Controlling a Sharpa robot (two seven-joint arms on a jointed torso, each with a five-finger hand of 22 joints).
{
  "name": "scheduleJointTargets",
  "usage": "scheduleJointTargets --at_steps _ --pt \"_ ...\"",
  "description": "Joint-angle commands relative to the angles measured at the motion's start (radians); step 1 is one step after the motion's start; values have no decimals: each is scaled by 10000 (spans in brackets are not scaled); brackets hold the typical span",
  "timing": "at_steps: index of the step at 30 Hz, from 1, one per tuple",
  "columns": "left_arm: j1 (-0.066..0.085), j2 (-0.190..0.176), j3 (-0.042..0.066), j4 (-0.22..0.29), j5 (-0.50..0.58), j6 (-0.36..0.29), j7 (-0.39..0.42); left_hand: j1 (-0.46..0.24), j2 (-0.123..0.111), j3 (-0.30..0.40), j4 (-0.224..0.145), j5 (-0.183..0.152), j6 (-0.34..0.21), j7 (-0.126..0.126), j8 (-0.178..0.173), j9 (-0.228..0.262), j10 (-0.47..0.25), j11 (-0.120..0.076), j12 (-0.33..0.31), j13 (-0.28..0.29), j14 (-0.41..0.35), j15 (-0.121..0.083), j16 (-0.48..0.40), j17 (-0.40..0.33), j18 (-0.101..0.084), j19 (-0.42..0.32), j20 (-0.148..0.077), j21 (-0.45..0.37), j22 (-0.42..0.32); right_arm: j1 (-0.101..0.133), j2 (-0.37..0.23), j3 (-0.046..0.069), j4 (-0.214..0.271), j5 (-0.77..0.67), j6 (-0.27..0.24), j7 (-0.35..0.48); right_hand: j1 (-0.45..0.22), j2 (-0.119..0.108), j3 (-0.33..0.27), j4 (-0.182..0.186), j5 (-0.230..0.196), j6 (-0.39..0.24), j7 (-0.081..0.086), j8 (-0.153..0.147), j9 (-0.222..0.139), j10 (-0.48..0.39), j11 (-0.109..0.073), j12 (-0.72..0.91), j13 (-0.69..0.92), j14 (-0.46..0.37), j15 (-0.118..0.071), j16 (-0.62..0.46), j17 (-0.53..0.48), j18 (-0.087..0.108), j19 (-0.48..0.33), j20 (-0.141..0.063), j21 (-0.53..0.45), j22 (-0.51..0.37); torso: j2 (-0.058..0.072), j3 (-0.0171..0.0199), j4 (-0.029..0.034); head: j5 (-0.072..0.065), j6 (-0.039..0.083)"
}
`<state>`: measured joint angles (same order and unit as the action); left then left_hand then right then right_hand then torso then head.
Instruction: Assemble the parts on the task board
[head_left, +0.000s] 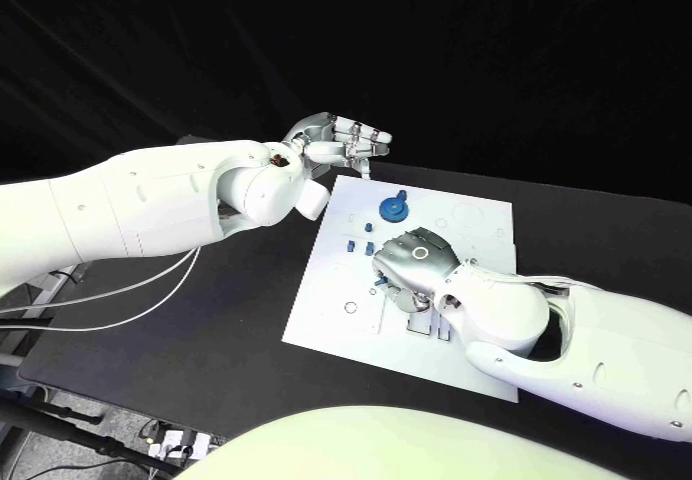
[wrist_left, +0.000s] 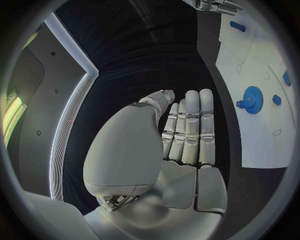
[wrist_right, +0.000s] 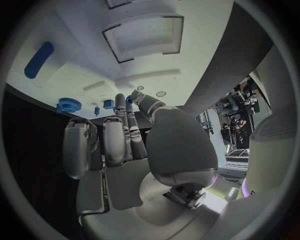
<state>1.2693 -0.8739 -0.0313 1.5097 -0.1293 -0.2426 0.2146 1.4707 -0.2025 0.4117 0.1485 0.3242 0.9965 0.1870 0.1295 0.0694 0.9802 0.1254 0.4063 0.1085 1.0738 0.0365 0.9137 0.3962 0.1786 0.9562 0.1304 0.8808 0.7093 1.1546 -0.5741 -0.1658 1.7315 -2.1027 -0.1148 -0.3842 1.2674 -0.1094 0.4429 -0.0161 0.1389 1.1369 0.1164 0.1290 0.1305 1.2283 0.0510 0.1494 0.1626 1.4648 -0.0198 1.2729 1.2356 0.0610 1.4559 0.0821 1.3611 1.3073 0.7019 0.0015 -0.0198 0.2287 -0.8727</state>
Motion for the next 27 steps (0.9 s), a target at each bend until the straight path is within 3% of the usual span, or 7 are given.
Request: scheduleJointTargets --at_steps 1,27 --pt "13 19 4 16 31 206 26 -93 -23 -10 8 -43 -64 20 -70 -14 -65 -30 -30 -12 -8 77 -44 -11 60 18 26 -28 -13 -6 23 -4 -23 47 8 91 -96 7 2 46 -25 60 2 17 15 81 14 -37 14 506 -50 67 11 -103 88 4 20 1353 2 2 0 6 1" --pt "15 57 4 7 25 201 31 -109 -20 -19 18 -43 -75 24 -73 -14 -79 -25 -29 -16 -8 81 -48 -16 60 21 30 -40 -22 -54 142 -62 -170 321 173 226 -138 21 -2 91 -2 69 -3 12 17 96 11 -48 16 506 -54 83 20 -104 89 0 20 1357 1 1 3 54 1"
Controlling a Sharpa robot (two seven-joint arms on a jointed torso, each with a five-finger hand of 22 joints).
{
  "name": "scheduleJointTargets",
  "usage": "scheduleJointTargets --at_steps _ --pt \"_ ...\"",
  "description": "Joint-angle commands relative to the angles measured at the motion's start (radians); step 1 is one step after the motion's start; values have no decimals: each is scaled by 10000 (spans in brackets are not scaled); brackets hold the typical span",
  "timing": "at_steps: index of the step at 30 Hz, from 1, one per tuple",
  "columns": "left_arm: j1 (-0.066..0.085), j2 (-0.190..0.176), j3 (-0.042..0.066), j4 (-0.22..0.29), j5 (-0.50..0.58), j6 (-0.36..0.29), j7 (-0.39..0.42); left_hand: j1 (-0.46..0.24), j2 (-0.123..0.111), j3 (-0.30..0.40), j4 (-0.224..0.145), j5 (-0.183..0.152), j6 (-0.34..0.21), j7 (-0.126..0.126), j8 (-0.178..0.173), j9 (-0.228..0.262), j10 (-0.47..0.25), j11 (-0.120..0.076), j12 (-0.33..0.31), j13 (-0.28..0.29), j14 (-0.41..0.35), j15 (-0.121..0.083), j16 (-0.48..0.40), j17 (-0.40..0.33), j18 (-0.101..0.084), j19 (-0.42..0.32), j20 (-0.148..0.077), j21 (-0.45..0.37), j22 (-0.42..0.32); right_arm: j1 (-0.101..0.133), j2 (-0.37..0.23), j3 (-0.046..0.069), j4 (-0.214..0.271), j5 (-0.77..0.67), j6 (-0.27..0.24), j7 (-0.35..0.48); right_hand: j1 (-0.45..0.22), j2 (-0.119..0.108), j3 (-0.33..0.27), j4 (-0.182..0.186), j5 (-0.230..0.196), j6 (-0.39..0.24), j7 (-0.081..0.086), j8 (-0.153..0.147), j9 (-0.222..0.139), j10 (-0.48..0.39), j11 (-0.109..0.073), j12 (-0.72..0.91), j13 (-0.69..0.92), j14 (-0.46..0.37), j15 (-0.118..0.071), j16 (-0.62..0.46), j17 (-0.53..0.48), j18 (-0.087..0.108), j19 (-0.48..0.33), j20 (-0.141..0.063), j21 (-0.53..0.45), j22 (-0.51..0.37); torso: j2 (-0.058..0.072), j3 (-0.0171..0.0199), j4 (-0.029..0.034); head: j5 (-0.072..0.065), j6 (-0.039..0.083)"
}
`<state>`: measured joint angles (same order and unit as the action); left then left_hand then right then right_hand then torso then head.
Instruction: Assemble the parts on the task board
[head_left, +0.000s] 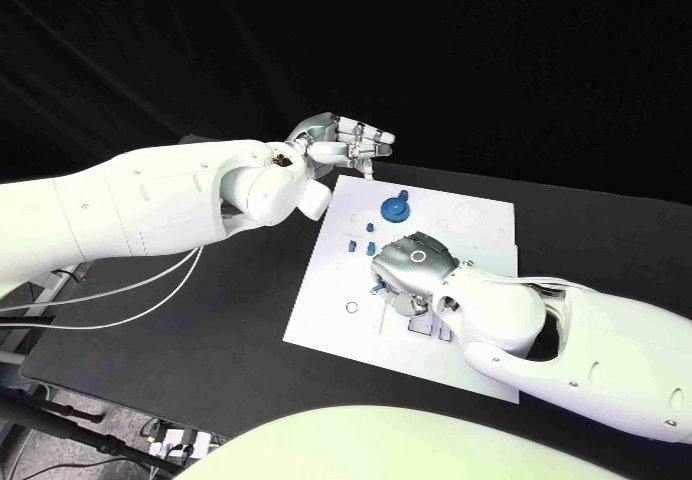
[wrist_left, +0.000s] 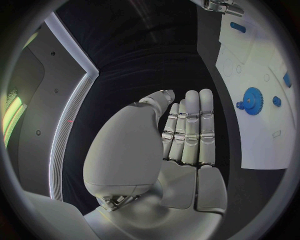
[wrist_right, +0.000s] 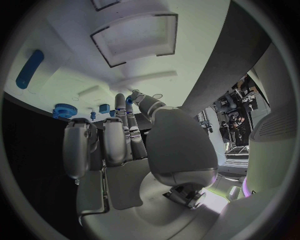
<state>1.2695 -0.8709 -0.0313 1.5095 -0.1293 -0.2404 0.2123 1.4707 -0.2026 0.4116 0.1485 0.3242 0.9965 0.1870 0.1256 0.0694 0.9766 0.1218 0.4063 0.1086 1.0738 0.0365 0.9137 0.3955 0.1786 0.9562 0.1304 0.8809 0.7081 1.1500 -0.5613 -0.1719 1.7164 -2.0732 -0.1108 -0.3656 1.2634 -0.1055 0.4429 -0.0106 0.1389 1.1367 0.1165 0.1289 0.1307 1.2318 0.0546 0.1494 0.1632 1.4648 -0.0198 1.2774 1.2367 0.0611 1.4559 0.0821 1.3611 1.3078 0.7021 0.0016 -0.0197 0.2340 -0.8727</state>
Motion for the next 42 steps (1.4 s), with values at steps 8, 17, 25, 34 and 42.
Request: scheduleJointTargets --at_steps 8,17,25,34,42 --pt "13 33 4 13 24 176 54 -109 -19 -19 18 -43 -75 24 -34 -14 -43 12 -29 -17 -8 81 -48 -8 60 21 30 -41 -10 -17 43 -6 -33 35 144 58 -107 -13 -2 47 6 73 -6 12 15 65 -26 -51 10 504 -55 36 5 -104 88 -1 19 1351 -1 1 2 6 1" --pt "13 32 4 14 24 171 54 -109 -19 -19 18 -43 -75 24 -34 -14 -43 12 -29 -17 -8 81 -48 -8 60 21 30 -41 -10 -24 61 -13 -74 38 237 47 -116 -11 -3 57 13 75 -8 10 16 71 -27 -53 12 504 -56 42 9 -106 93 -2 27 1358 -4 -1 -1 -1 1" --pt "13 25 4 22 24 169 50 -109 -19 -19 18 -43 -75 24 -34 -14 -43 12 -29 -17 -8 81 -48 -8 60 21 30 -41 -10 -24 88 -18 -130 37 411 -33 -133 -13 -9 71 17 77 -8 8 17 76 -27 -56 13 502 -57 40 4 -103 87 -4 15 1352 1 -4 3 3 1" --pt "15 14 4 37 24 161 48 -109 -19 -19 18 -43 -75 24 -34 -14 -43 12 -29 -17 -8 81 -48 -8 60 21 30 -41 -10 -25 137 -23 -121 37 472 -39 -133 -13 -9 71 17 77 -8 8 17 76 -27 -56 13 502 -57 40 4 -103 87 -4 15 1352 4 -5 2 18 1" --pt "17 7 5 43 24 162 40 -109 -19 -19 18 -43 -75 24 -34 -14 -43 12 -29 -17 -8 81 -48 -8 60 21 30 -41 -10 -25 159 -26 -101 32 332 -25 -147 -12 -13 86 23 82 -11 6 18 85 -30 -58 15 501 -58 43 5 -105 90 -5 21 1357 -7 -2 0 16 1"
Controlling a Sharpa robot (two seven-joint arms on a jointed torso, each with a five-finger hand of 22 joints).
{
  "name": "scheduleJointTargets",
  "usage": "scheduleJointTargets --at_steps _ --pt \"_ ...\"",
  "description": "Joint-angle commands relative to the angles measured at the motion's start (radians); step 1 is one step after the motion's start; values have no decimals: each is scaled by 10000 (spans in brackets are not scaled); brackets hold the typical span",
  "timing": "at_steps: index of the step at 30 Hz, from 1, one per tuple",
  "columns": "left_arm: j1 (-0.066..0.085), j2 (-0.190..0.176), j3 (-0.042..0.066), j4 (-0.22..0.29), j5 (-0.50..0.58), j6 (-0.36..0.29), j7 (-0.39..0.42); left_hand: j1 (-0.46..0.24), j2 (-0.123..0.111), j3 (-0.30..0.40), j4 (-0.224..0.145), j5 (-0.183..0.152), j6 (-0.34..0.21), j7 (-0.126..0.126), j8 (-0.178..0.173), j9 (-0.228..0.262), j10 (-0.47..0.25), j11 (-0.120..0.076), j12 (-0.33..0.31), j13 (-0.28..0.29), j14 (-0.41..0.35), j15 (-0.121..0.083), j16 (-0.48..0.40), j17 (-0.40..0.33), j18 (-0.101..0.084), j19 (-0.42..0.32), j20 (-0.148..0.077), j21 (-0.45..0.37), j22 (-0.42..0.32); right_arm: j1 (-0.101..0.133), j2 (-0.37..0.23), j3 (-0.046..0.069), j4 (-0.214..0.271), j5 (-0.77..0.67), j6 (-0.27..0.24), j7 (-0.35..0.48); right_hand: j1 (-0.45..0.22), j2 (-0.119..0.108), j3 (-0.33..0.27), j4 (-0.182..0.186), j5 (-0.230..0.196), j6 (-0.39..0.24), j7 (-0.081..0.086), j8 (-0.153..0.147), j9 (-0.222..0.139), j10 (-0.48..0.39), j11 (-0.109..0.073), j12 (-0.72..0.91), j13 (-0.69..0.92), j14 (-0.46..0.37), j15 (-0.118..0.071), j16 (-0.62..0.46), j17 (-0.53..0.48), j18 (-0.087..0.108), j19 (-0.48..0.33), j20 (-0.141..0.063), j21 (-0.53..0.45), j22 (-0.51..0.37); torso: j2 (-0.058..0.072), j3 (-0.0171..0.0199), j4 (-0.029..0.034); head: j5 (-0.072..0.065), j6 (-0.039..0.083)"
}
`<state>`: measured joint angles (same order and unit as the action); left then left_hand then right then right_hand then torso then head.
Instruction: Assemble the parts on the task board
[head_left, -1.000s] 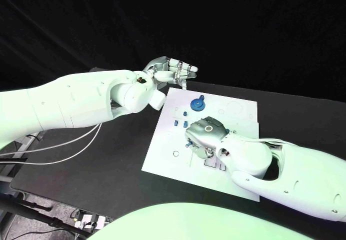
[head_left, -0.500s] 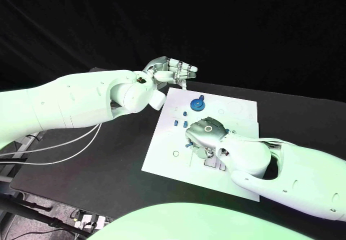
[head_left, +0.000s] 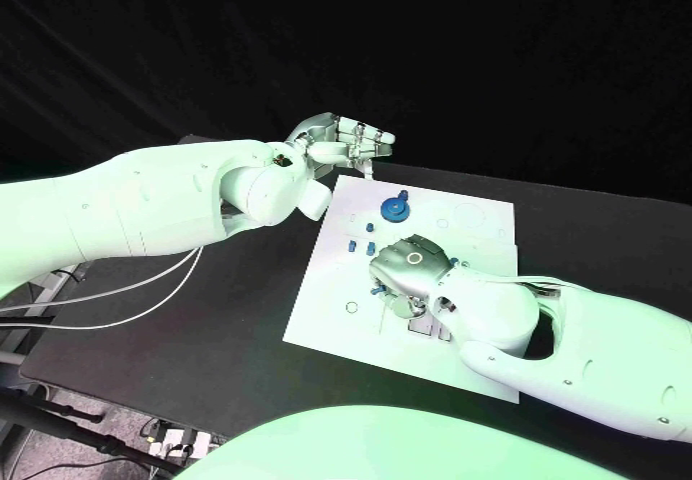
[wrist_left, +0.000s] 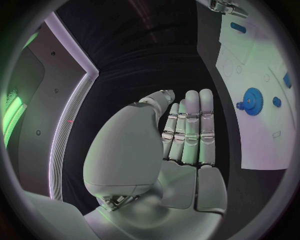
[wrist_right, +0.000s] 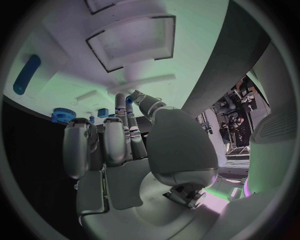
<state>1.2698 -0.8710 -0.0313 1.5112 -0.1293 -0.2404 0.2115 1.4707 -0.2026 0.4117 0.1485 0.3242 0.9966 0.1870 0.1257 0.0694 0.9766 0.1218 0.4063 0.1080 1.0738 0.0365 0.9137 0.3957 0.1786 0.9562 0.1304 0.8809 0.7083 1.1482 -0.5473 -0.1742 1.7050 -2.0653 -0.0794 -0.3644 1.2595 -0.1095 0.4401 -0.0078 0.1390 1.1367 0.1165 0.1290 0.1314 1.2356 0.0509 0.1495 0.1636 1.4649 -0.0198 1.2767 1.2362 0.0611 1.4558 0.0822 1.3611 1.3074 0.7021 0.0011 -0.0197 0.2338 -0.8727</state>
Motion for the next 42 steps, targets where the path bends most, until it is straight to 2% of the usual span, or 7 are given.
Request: scheduleJointTargets --at_steps 1,20,24,32,42 --pt "14 7 5 27 24 162 47 -109 -19 -19 18 -43 -76 24 -34 -14 -43 11 -30 -11 -8 81 -48 -11 60 21 30 -41 -11 -8 21 -4 15 -48 -2 -34 -108 29 15 58 22 82 -12 6 11 47 7 -59 12 501 -58 50 10 -105 90 -5 21 1362 -4 3 3 17 1" --pt "16 5 5 34 24 169 37 -113 -10 -34 19 -41 -97 27 -36 -11 -72 15 -22 -19 -7 86 -59 -24 63 32 39 -73 -34 -12 53 -4 86 -110 -316 16 -104 42 23 65 37 91 -20 6 14 58 0 -61 14 503 -61 66 25 -105 92 -7 24 1365 -7 5 2 3 1" --pt "16 5 5 34 24 169 34 -113 -10 -34 19 -41 -97 27 -36 -11 -72 15 -22 -19 -7 86 -59 -24 63 32 39 -73 -34 -13 53 -4 93 -122 -350 41 -103 46 26 67 42 94 -23 7 15 62 -2 -62 15 503 -63 71 29 -106 92 -8 25 1367 -5 8 2 42 1" --pt "16 6 5 38 24 165 28 -113 -10 -34 19 -41 -97 27 -36 -11 -72 15 -22 -19 -7 86 -59 -24 63 32 39 -73 -34 -14 70 -4 82 -9 -329 109 -103 46 26 67 42 94 -23 7 15 62 -2 -62 15 503 -63 71 29 -106 92 -8 25 1367 -1 4 1 51 1" --pt "20 5 5 46 23 149 15 -113 -10 -34 19 -41 -97 27 -36 -11 -72 15 -22 -19 -7 86 -59 -24 63 32 39 -73 -34 -12 87 -5 -17 242 -58 223 -107 40 22 71 46 96 -23 5 16 67 -3 -65 17 497 -65 48 0 -102 85 -10 9 1359 -7 -3 -1 61 1"
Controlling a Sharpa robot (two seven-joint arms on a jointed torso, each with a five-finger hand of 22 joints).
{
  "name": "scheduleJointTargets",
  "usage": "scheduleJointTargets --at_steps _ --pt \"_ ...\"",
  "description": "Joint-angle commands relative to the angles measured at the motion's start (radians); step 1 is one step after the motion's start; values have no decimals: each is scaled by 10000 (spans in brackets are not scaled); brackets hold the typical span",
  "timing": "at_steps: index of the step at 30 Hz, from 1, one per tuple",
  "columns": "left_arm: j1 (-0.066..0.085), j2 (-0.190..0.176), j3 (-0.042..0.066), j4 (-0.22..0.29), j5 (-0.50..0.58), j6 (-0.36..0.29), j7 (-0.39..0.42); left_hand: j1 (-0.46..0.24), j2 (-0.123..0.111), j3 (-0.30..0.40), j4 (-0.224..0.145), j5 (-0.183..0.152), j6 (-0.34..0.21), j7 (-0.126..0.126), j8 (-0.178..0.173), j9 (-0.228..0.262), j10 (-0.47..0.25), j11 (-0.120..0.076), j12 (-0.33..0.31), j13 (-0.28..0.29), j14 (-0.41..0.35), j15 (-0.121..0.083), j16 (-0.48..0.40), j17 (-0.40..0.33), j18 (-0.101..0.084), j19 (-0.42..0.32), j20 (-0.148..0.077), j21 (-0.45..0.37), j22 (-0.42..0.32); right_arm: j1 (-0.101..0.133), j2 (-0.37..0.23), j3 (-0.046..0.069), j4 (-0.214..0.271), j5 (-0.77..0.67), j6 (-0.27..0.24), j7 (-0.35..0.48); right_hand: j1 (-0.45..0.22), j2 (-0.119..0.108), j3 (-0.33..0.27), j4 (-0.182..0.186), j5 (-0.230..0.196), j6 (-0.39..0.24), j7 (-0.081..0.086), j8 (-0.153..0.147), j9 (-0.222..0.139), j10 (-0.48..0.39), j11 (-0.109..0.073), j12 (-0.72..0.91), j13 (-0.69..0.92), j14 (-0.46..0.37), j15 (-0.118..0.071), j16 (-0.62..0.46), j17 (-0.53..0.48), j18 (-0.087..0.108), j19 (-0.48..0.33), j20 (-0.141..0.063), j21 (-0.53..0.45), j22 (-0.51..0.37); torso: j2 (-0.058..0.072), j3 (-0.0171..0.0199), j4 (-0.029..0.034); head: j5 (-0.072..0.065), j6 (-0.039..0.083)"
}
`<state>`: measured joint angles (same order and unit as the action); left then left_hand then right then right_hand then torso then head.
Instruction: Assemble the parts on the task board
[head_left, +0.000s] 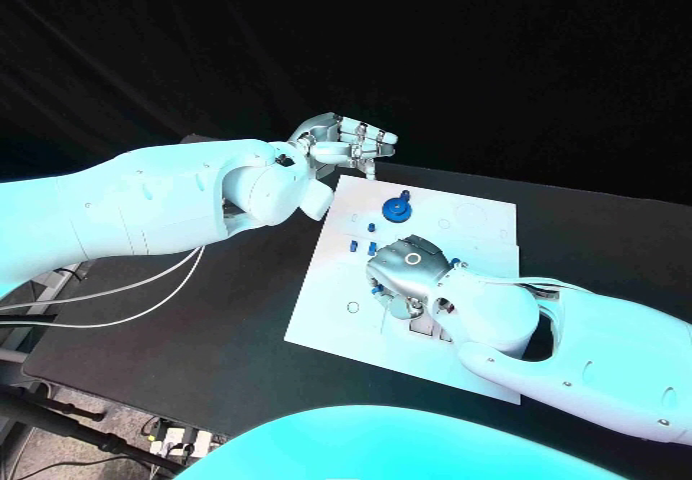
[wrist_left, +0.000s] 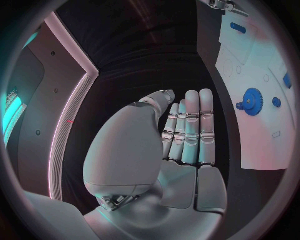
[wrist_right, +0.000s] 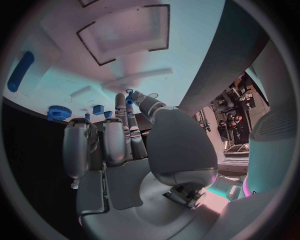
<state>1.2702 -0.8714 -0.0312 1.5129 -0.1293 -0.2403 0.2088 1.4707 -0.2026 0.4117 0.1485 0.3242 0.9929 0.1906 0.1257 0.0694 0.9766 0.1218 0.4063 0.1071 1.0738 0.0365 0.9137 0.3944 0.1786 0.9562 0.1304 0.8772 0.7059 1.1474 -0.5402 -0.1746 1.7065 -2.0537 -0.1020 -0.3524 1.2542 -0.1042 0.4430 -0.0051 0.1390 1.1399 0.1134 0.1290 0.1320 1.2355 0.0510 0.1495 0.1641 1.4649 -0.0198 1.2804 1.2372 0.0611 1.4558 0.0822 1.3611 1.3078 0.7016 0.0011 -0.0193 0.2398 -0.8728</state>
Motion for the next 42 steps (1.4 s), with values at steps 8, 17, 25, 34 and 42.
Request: scheduleJointTargets --at_steps 8,17,25,34,42 --pt "18 6 5 33 22 146 35 -98 -3 -35 8 -39 -65 -9 -33 -9 -79 15 -15 -13 -8 85 -65 -16 66 38 40 -48 -20 -6 48 -9 -99 105 157 44 -59 -18 -10 47 46 63 9 2 9 68 -4 -68 12 495 -66 3 -20 -99 79 -11 -1 1348 -2 8 -2 21 2" --pt "18 4 5 30 19 149 36 -98 -3 -35 8 -39 -65 -9 -33 -9 -79 15 -15 -13 -8 85 -65 -16 66 38 40 -48 -20 -11 11 -12 12 -150 -104 -139 -58 -12 -7 50 50 66 8 2 10 71 -5 -68 13 498 -66 22 1 -104 88 -11 17 1360 2 16 -7 18 2" --pt "18 7 5 16 18 158 31 -98 -3 -35 8 -39 -65 -9 -33 -9 -79 15 -15 -13 -8 85 -65 -16 66 38 40 -48 -20 -17 -52 -11 129 -255 -263 -231 -40 9 8 49 64 80 -4 6 14 85 -14 -70 16 503 -71 55 34 -112 105 -14 49 1382 -2 11 -14 28 2" --pt "18 14 5 5 18 168 23 -98 -3 -35 8 -39 -65 -9 -33 -9 -79 15 -15 -13 -8 85 -65 -16 66 38 40 -48 -20 -12 -86 -10 120 -282 81 -363 -31 16 13 47 69 89 -9 8 17 95 -19 -70 18 504 -74 64 42 -114 111 -16 60 1390 -3 3 0 37 2" --pt "18 15 5 3 17 166 12 -90 2 -38 2 -39 -70 -5 -32 -7 -86 17 -9 -16 -7 85 -70 -21 67 44 41 -58 -28 -2 -80 -10 70 -252 417 -345 -35 13 10 50 68 90 -8 7 17 96 -17 -72 19 501 -75 55 31 -111 104 -17 47 1383 -1 -3 1 70 2"
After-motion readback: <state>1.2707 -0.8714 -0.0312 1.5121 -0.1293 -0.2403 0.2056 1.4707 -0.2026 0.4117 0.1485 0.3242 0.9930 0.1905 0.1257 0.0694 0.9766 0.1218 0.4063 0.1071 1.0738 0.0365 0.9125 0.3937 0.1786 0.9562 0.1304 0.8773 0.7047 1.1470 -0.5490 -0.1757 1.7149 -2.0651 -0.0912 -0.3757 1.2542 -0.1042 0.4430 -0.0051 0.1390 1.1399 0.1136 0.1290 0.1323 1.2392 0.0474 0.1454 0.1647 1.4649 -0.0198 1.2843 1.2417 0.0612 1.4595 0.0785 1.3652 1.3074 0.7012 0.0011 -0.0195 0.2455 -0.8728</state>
